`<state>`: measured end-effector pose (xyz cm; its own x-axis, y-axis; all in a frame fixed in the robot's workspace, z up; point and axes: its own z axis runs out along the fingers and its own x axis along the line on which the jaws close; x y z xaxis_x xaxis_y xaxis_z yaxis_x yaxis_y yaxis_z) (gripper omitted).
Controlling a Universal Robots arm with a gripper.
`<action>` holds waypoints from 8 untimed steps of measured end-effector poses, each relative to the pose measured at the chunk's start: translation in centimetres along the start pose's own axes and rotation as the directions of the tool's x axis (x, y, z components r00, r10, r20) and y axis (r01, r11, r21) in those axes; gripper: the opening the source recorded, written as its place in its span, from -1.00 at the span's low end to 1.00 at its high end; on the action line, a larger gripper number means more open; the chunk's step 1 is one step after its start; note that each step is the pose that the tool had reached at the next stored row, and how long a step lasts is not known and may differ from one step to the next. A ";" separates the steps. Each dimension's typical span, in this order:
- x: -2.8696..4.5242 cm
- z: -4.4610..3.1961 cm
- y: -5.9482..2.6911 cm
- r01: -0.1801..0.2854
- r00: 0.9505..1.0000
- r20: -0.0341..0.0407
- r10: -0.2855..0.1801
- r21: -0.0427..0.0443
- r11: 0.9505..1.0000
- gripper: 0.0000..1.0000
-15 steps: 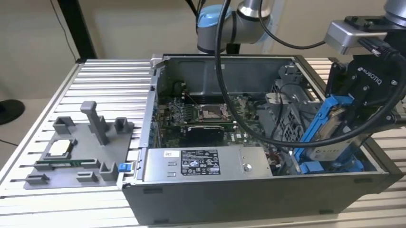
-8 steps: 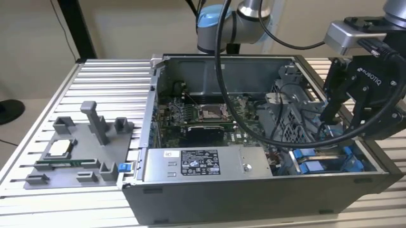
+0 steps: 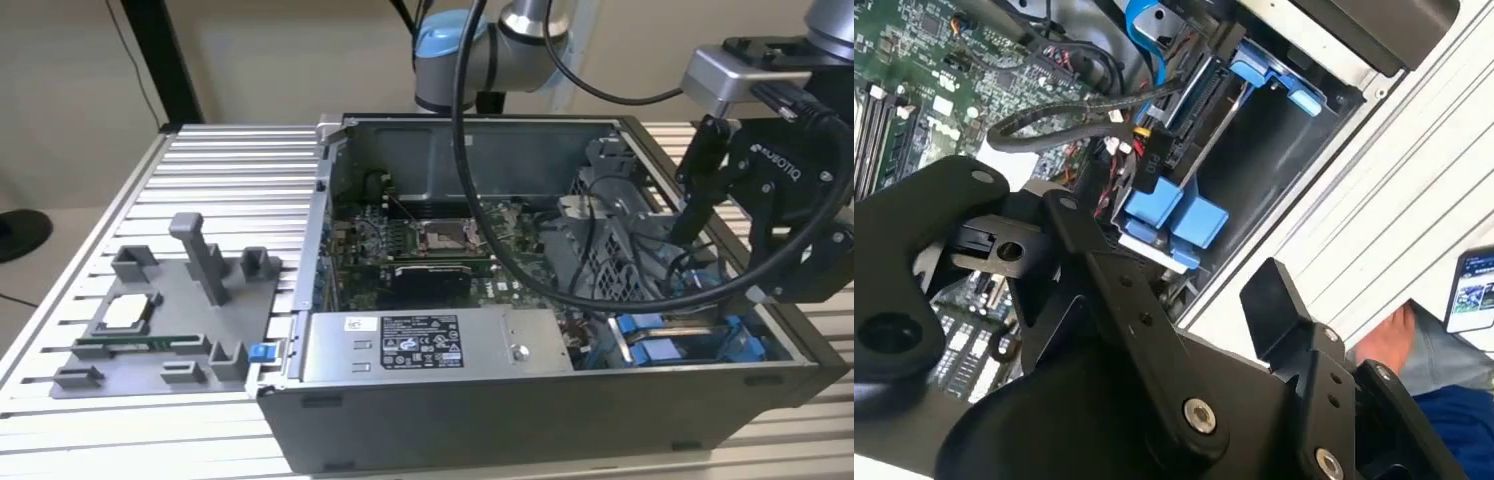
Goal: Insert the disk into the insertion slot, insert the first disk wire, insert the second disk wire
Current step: 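Insert the disk into the insertion slot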
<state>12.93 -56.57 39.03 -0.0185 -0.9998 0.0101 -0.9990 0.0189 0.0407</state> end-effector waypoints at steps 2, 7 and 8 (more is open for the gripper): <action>-0.56 -0.02 -0.05 0.000 1.000 0.000 0.000 0.000 1.000 1.00; -0.99 -0.05 -0.88 0.000 1.000 0.000 0.000 0.000 1.000 1.00; -0.99 -0.06 -1.04 0.000 1.000 0.000 0.000 0.000 1.000 1.00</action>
<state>13.99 -55.60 39.03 -0.0188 -0.9998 0.0104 -0.9990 0.0192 0.0408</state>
